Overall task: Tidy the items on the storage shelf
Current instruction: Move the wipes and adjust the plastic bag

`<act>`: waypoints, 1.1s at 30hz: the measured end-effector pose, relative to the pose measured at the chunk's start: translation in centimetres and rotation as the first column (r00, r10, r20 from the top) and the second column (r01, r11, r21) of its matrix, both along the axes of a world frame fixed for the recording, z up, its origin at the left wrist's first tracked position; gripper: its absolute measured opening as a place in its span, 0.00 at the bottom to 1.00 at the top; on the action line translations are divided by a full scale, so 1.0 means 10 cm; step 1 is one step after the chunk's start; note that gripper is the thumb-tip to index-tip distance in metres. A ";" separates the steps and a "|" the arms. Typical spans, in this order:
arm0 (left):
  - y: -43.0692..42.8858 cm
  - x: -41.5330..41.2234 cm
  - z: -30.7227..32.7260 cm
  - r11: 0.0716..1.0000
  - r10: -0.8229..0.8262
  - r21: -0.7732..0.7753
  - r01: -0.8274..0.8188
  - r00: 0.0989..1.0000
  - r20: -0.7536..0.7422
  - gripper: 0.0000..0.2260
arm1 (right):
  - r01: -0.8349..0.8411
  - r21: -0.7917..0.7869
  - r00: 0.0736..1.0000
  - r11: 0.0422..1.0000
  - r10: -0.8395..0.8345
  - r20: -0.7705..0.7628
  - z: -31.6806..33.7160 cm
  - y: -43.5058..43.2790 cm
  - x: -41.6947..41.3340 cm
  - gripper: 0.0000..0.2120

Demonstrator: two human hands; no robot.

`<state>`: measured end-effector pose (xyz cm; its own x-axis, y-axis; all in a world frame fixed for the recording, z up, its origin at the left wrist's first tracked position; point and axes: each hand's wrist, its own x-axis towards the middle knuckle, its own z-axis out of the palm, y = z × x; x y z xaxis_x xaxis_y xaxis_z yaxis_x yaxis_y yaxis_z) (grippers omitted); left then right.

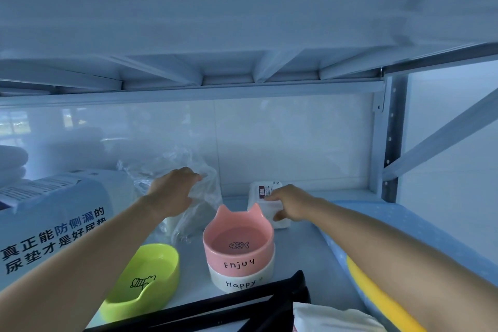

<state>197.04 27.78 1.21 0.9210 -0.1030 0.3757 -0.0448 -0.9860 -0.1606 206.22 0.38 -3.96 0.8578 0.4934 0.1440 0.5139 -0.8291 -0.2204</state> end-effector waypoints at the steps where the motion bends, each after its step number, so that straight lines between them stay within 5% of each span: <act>1: 0.01 -0.01 0.00 1.000 -0.005 -0.002 0.005 1.000 0.002 0.25 | -0.002 -0.012 1.000 1.000 0.002 0.004 -0.01 0.04 0.00 0.30; 7: 0.08 -0.09 0.01 1.000 0.002 -0.005 -0.002 1.000 0.028 0.28 | -0.013 -0.060 1.000 0.998 0.014 0.024 0.18 0.11 0.03 0.29; 14: 0.18 -0.11 0.04 0.997 0.063 -0.032 -0.063 0.998 0.008 0.32 | -0.193 0.177 0.975 0.965 0.167 0.150 0.65 0.71 -0.13 0.25; 23: 0.27 -0.14 -0.02 0.994 -0.012 -0.103 0.019 0.998 0.068 0.24 | -0.265 0.044 0.957 0.963 0.257 0.136 0.70 1.16 -0.17 0.22; 27: 0.25 -0.11 -0.02 0.997 0.001 -0.075 0.001 0.999 0.033 0.22 | -0.199 0.082 0.973 0.977 0.186 0.137 0.75 0.87 -0.06 0.20; 33: 0.27 0.04 0.10 0.998 -0.057 0.029 0.059 0.997 -0.060 0.20 | -0.060 -0.127 0.998 0.990 0.061 0.002 0.38 0.34 0.10 0.24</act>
<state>197.39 30.48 2.21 0.9338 -0.1672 0.3164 -0.1118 -0.9762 -0.1859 207.20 3.75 -0.14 0.8251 0.5590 0.0819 0.5650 -0.8174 -0.1124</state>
